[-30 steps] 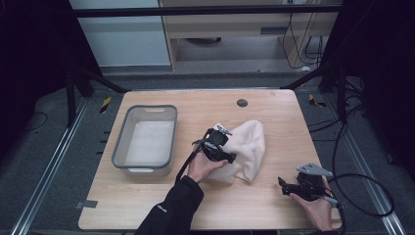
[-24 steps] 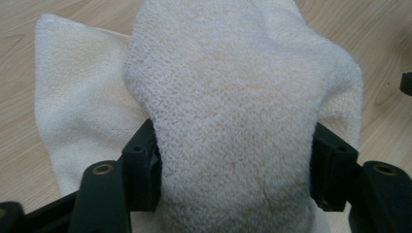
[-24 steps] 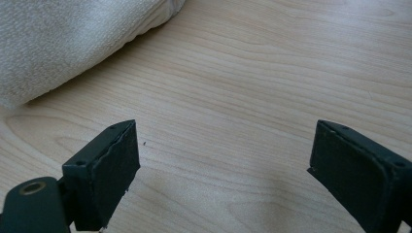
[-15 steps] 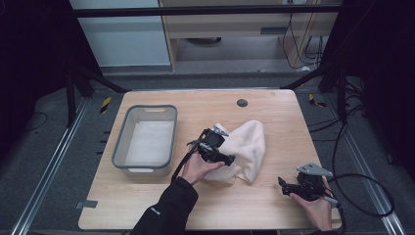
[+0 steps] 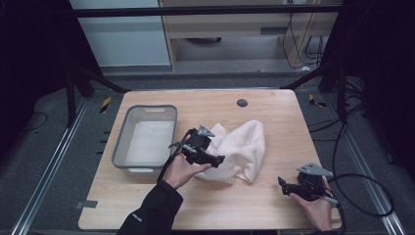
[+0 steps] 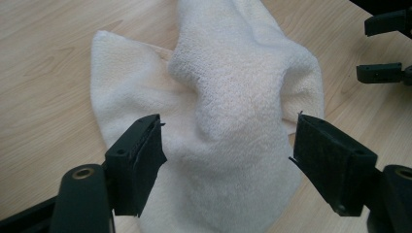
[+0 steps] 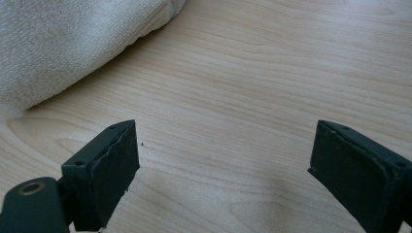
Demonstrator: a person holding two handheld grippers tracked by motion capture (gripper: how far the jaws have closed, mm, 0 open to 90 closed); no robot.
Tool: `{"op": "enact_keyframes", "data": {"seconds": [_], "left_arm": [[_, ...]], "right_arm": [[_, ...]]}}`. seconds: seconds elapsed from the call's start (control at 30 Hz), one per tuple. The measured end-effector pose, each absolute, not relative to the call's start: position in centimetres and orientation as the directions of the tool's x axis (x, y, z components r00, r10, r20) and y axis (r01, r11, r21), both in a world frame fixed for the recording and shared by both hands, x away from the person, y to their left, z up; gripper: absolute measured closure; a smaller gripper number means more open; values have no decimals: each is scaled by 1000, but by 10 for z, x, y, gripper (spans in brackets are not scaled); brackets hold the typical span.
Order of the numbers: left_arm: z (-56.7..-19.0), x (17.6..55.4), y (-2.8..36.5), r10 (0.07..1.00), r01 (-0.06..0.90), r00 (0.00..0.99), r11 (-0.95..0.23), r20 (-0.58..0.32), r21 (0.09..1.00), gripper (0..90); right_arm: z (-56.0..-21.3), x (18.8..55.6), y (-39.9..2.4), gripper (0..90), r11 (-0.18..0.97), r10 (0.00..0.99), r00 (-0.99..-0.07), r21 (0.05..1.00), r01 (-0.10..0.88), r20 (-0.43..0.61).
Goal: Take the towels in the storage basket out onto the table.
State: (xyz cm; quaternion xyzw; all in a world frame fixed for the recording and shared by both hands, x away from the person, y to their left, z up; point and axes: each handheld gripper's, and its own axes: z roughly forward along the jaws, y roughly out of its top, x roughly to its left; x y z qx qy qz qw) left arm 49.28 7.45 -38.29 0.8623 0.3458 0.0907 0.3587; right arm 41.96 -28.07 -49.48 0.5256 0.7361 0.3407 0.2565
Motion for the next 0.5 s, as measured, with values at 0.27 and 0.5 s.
{"op": "enact_keyframes", "data": {"seconds": [0.27,0.5], "left_arm": [[-380,481,98,674,521,734,-482,-82,705,265],[-382,472,120,694,520,716,-452,-80,725,286]], "right_arm": [[-495,419,-280,97,210,949,-315,771,601,-13],[-495,419,-280,96,211,950,-313,772,600,-16]]}}
